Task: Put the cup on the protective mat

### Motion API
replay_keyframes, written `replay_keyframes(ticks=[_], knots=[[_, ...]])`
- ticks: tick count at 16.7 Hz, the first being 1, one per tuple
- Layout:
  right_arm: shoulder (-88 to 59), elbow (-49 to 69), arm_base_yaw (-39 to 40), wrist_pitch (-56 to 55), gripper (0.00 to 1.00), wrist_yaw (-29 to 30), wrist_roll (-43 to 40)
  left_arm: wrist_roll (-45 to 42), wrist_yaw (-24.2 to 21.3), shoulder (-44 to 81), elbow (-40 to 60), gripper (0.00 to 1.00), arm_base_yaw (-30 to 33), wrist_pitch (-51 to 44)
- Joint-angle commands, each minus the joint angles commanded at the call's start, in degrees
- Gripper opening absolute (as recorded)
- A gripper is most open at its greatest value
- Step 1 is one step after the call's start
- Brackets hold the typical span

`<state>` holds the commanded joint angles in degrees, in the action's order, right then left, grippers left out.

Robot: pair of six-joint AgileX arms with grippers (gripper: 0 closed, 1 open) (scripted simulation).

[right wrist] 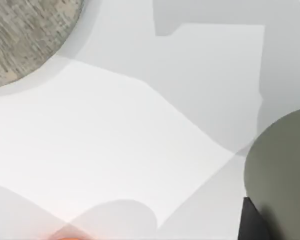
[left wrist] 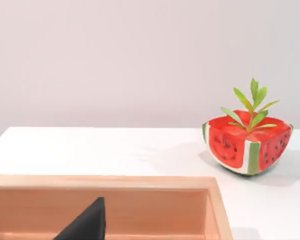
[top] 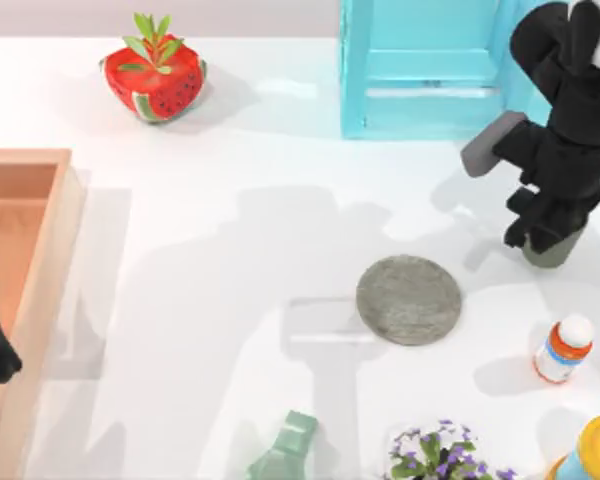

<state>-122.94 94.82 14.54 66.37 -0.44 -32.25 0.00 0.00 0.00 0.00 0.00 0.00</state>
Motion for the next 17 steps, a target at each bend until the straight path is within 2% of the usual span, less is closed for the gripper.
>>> replay_keyframes(ticks=[5,9,13,17], knots=[[-3.8,9.5,11.0,5.6,0.0,-1.0,34.9,0.0,0.0,0.0,0.0,1.0,0.0,0.0],[-4.6,15.1,16.4,8.3,0.0,-1.2,55.1,0.0,0.0,0.0,0.0,1.0,0.0,0.0],[-4.4,18.1,19.0,9.4,0.0,-1.1,65.6,0.0,0.0,0.0,0.0,1.0,0.0,0.0],[-4.3,18.6,19.3,9.6,0.0,-1.0,67.2,0.0,0.0,0.0,0.0,1.0,0.0,0.0]])
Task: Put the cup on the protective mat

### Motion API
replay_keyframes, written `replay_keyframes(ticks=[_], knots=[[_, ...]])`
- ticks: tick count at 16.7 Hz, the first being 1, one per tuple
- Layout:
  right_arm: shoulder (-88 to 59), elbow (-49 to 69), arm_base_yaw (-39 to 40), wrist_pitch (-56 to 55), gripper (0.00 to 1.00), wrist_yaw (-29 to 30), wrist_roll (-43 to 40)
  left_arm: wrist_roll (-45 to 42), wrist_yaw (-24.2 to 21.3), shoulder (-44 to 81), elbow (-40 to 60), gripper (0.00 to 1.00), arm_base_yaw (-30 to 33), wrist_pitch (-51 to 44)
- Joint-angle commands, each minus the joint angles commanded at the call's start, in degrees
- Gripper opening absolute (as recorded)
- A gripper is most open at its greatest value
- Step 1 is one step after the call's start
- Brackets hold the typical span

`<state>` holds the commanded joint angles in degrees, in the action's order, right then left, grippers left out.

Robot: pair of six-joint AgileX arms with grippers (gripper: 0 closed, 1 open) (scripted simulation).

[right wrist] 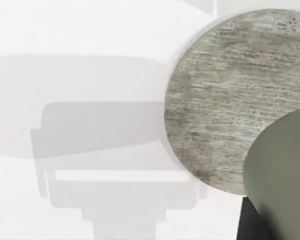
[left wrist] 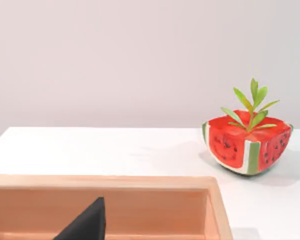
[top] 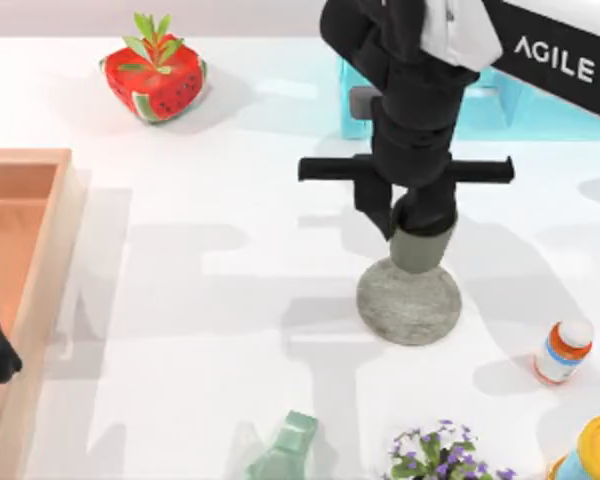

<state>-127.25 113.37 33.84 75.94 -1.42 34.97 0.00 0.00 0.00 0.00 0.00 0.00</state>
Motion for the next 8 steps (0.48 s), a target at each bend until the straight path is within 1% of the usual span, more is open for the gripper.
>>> replay_keyframes(ticks=[4,8], knots=[[-0.1,-0.3,-0.3,-0.3,0.0,-0.1,0.0,0.0,0.0,0.0,0.0,1.0,0.0,0.0],[-0.4,-5.9,-0.4,-6.1,0.0,0.0,-0.4,0.0,0.0,0.0,0.0,1.0,0.0,0.0]])
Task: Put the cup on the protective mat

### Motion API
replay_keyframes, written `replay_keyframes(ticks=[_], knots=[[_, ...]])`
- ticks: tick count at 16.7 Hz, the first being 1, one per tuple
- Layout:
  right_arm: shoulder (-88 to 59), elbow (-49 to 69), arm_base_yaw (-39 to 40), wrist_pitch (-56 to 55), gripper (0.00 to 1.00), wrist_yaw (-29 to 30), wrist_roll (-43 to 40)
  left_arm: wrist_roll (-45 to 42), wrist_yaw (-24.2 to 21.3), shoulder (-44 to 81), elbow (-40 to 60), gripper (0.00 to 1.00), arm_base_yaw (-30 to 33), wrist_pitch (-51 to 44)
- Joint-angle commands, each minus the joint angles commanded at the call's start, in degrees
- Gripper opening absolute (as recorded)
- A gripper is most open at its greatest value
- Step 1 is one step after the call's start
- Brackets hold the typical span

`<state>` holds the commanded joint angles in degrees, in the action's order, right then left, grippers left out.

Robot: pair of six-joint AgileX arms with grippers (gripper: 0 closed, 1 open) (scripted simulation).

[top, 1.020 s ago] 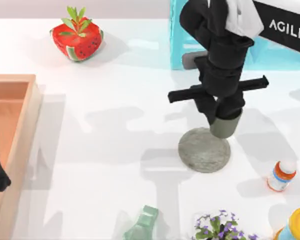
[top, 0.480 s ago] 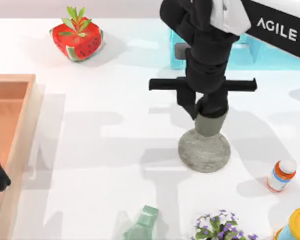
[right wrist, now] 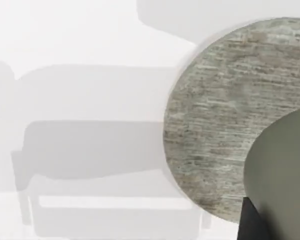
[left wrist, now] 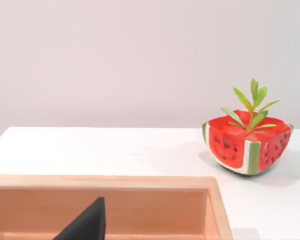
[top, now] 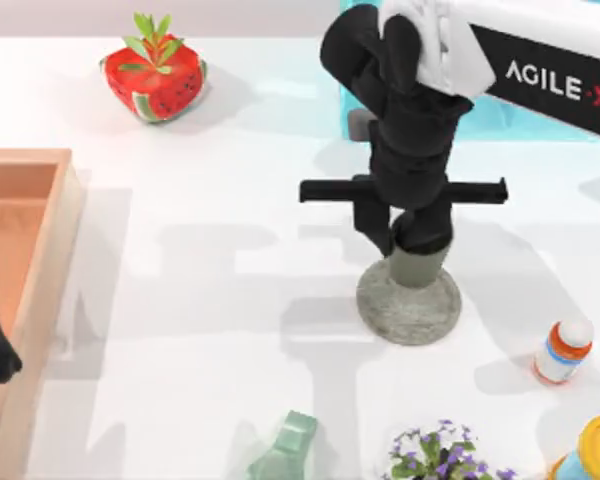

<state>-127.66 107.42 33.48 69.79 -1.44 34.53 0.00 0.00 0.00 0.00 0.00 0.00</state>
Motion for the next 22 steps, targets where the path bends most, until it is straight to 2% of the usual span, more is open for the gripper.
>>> replay_keyframes(ticks=[4,8,21,22], knots=[[-0.5,-6.8,-0.3,-7.4,0.0,0.0,-0.2,0.0,0.0,0.0,0.0,1.0,0.0,0.0],[-0.5,-7.3,-0.3,-8.0,0.0,0.0,-0.2,0.0,0.0,0.0,0.0,1.0,0.0,0.0],[-0.5,-7.3,-0.3,-8.0,0.98,0.0,-0.2,0.0,0.0,0.0,0.0,1.0,0.0,0.0],[-0.5,-7.3,-0.3,-8.0,1.0,0.0,-0.2,0.0,0.0,0.0,0.0,1.0,0.0,0.0]])
